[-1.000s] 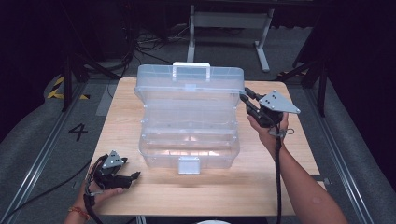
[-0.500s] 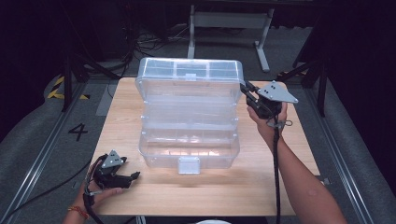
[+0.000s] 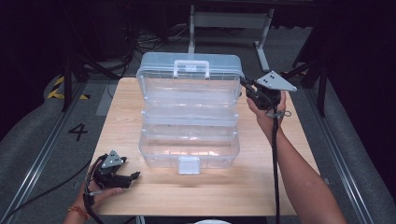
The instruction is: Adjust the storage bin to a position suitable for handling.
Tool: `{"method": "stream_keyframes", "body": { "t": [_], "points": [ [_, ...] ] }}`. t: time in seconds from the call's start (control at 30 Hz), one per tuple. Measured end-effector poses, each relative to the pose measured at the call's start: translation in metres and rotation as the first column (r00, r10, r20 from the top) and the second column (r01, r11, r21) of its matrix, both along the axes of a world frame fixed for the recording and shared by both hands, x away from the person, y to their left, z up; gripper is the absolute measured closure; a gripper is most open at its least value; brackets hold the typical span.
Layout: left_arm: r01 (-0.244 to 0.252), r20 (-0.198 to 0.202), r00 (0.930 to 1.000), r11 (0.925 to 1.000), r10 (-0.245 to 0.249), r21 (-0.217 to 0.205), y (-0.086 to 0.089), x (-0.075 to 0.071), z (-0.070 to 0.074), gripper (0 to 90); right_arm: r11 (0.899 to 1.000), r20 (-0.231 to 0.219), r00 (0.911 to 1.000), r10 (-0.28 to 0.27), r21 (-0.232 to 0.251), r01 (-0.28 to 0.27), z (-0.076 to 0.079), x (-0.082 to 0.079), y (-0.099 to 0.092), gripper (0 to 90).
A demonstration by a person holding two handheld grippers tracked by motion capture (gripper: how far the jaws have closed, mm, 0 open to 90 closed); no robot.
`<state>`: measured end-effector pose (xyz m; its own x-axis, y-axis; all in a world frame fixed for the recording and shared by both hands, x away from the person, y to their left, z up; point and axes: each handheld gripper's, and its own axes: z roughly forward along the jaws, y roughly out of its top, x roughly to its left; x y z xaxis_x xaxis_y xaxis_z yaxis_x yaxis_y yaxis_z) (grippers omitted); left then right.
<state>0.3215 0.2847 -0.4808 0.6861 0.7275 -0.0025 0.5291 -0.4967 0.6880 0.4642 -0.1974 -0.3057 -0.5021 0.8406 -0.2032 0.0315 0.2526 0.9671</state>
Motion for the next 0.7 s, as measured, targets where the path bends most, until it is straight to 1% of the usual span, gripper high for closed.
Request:
{"method": "stream_keyframes", "body": {
  "t": [0.13,0.23,0.27,0.43,0.53,0.7],
  "points": [
    [0.0,0.0,1.0,1.0,0.0,0.0,0.0,0.0,0.0,19.7,1.0,-0.012,0.9999,0.002,0.015,-0.002,0.001,0.006,0.0,83.4],
    [0.0,0.0,1.0,1.0,0.0,0.0,0.0,0.0,0.0,19.7,1.0,-0.014,0.9999,0.006,0.016,-0.006,0.001,0.01,0.0,83.5],
    [0.0,0.0,1.0,1.0,0.0,0.0,0.0,0.0,0.0,19.7,1.0,-0.022,0.9997,0.008,0.02,-0.007,0.002,0.011,-0.001,83.6],
    [-0.001,-0.002,1.0,1.0,0.001,-0.001,0.0,0.0,0.0,19.7,1.0,-0.03,0.9995,0.01,0.008,-0.01,0.004,0.014,-0.001,83.6],
    [-0.002,-0.001,1.0,1.0,0.002,0.0,0.0,0.0,0.0,19.7,1.0,-0.039,0.9992,0.012,0.015,-0.011,0.004,0.016,-0.001,83.7],
    [-0.001,0.0,1.0,1.0,0.001,0.001,0.0,0.0,0.0,19.7,1.0,-0.047,0.9988,0.014,0.007,-0.014,0.006,0.019,-0.001,83.5]
  ]
}}
